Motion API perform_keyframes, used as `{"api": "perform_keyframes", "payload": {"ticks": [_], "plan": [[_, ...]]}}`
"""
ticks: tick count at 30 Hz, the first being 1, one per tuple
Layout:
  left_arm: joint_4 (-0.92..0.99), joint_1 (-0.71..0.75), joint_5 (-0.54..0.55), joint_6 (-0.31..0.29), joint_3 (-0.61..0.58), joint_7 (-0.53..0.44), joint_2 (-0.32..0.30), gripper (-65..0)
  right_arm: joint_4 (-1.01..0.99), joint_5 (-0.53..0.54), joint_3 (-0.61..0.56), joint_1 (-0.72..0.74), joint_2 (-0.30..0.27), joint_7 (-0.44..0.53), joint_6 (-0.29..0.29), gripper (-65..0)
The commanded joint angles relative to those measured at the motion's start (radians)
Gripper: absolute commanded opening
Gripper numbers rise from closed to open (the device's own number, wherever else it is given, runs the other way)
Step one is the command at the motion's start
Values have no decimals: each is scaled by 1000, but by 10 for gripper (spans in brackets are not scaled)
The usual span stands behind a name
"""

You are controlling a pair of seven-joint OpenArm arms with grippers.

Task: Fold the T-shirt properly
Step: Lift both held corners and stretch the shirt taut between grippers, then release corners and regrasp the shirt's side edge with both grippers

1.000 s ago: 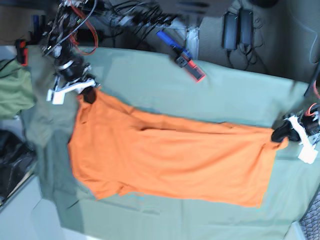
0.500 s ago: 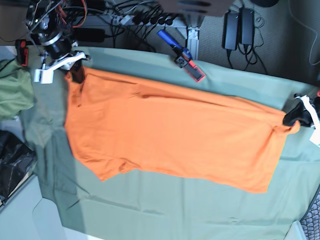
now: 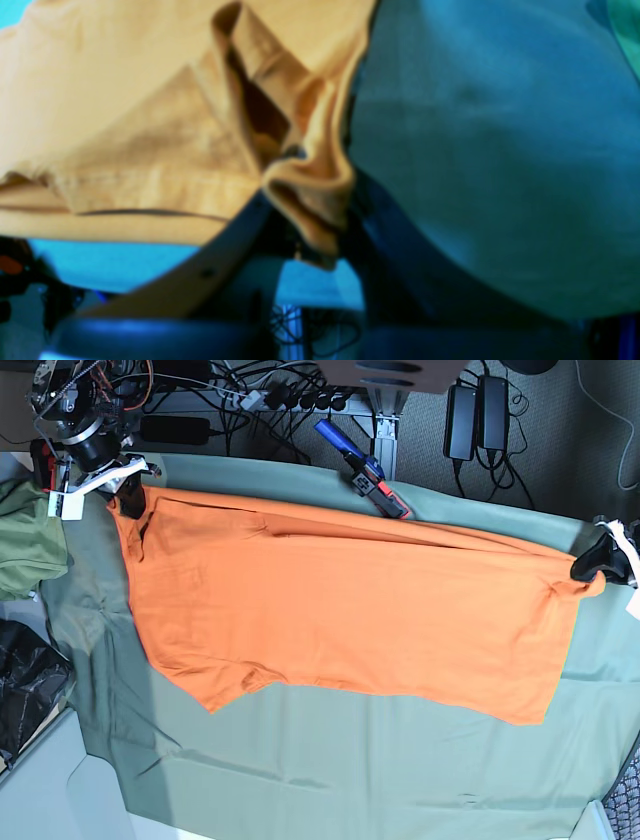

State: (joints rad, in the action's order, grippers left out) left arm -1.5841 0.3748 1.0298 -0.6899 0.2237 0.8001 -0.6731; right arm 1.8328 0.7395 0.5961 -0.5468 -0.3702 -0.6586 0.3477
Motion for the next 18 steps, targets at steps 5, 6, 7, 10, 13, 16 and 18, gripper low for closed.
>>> {"api": "perform_keyframes", "payload": {"ticks": [5,6,7,10,13,16,18], "plan": [[-13,-3,-2,-8,14,-38,-25,-624,14,-19,14,-16,-6,25,76,-650],[-13,-3,-10,-8,14,-42,-25,-566,14,-32,14,-16,-6,25,76,-596],[-13,-2,-23,-8,14,-47,-25,-505,14,-43,14,-16,-6,25,76,-497],[-13,9,-57,-8,14,-69,-25,-321,14,-44,14,-22,-6,25,76,-250],[-13,33,-61,-8,14,-71,-26,-286,14,-43,14,-35,-6,25,76,-216],[-13,49,-62,-8,15,-71,-25,-286,14,-44,18,-42,-6,25,76,-216],[-13,49,-61,-8,27,-75,-25,-286,14,-44,32,-41,-6,25,76,-216]]}}
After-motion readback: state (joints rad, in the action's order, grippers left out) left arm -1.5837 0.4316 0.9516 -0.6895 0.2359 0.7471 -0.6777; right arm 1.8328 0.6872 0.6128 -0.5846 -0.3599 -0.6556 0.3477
